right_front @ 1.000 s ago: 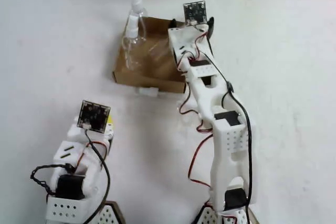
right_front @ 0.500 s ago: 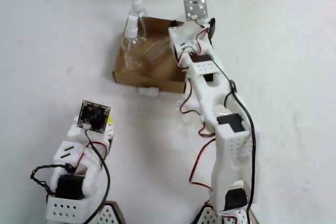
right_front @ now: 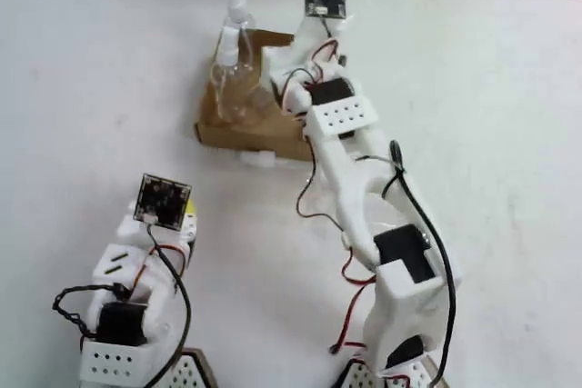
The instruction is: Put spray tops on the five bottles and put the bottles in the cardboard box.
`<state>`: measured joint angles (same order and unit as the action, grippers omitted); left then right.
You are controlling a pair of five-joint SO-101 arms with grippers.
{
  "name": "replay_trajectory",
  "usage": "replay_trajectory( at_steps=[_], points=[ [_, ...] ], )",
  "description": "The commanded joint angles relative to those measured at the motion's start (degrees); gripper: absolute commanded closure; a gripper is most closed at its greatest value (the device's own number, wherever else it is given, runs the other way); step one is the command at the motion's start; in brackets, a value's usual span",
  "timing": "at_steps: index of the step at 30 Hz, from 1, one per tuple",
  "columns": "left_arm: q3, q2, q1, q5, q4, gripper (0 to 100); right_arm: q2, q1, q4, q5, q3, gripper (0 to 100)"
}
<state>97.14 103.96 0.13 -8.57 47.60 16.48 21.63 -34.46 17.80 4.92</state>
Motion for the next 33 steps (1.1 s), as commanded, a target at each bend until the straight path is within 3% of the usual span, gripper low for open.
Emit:
replay_trajectory(
  at_steps=[1,5,14,24,33],
  points=[
    [-0.2,0.5,-0.7,-0.6,-0.8,97,-3.6,0.2,-7.4,6.6,4.9,59.4],
    [-0.2,0.5,-0.7,-0.6,-0.9,97,0.0,-0.2,-14.7,11.3,9.9,59.4],
    [-0.2,0.5,-0.7,-0.6,-0.9,97,6.5,-2.2,-15.9,26.0,17.2,59.4],
    [-0.2,0.5,-0.7,-0.6,-0.9,97,7.3,-10.5,-11.0,23.6,20.3,59.4],
    [-0.2,0.5,-0.7,-0.6,-0.7,97,20.0,-11.9,-0.3,23.6,29.2,59.4]
  ],
)
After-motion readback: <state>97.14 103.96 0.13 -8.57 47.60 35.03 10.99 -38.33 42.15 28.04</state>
